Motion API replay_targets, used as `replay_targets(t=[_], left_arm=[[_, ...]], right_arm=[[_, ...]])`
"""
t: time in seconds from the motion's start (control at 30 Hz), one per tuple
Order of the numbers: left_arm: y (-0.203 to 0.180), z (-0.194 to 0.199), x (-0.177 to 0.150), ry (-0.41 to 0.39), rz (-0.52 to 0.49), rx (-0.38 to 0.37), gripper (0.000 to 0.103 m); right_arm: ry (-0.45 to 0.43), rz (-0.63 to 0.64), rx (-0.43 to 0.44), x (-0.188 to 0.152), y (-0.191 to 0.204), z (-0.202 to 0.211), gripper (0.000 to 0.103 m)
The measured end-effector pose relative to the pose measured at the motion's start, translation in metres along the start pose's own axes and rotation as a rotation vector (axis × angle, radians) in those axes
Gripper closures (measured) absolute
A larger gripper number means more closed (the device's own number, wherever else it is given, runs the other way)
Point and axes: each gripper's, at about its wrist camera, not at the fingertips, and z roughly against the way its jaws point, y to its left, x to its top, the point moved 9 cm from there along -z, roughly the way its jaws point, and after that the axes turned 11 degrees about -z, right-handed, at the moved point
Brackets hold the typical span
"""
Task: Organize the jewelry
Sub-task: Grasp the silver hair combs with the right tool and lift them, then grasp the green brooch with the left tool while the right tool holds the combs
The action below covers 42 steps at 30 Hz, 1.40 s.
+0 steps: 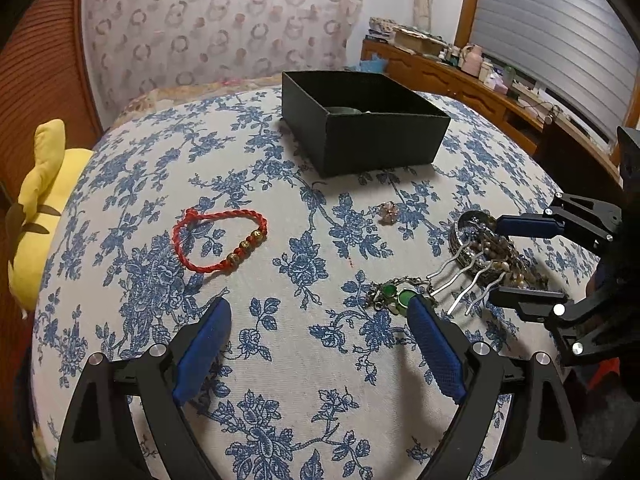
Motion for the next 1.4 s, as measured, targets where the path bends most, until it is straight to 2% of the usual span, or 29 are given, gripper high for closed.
replay_targets(t=[0.03,0.1,0.2,0.23,0.43,0.73,0.87,0.93,1.1,1.27,1.4], left_arm=[[-0.001,0.0,0.0,0.0,0.0,0.0,0.017],[-0.001,0.001,0.0,0.0,-0.001,0.001,0.017],[-0.001,0.001,0.0,-0.001,0.0,0.0,0.017],[-0.002,0.001,0.0,0.0,0.0,0.0,0.017],[-0.005,0.001,0.001,0.0,-0.005,-0.002,0.017],[-0.019,-0.001,0.006,-0.011,-0.025,-0.023,0.017],[-0.025,-0.002,0.01,-0.018,-0.013,-0.037,0.031],[-0.026,-0.003,0.013,-0.022,0.002,-0.038,0.032],[-0.027,-0.01,0.02,-0.014,0.006,0.007,0.032],[-0.026,-0.014,0.014,0.017,-0.032,0.059,0.032],[-0.015,-0.008,0.006,0.028,-0.02,0.077,0.032]], right_arm=[[-0.001,0.003,-0.004,0.0,0.0,0.0,0.042],[-0.002,0.001,-0.008,0.0,-0.003,0.001,0.054],[-0.007,-0.027,-0.001,0.001,-0.01,0.004,0.067],[-0.012,-0.042,0.009,0.003,-0.013,0.007,0.068],[-0.043,-0.132,0.034,0.011,-0.03,0.015,0.091],[-0.099,-0.19,0.04,0.022,-0.042,0.025,0.092],[-0.108,-0.197,0.034,0.023,-0.044,0.027,0.092],[-0.109,-0.202,0.032,0.023,-0.045,0.027,0.092],[-0.106,-0.212,0.035,0.022,-0.046,0.025,0.092],[-0.107,-0.211,0.037,0.022,-0.045,0.025,0.092],[-0.107,-0.214,0.035,0.022,-0.045,0.025,0.092]])
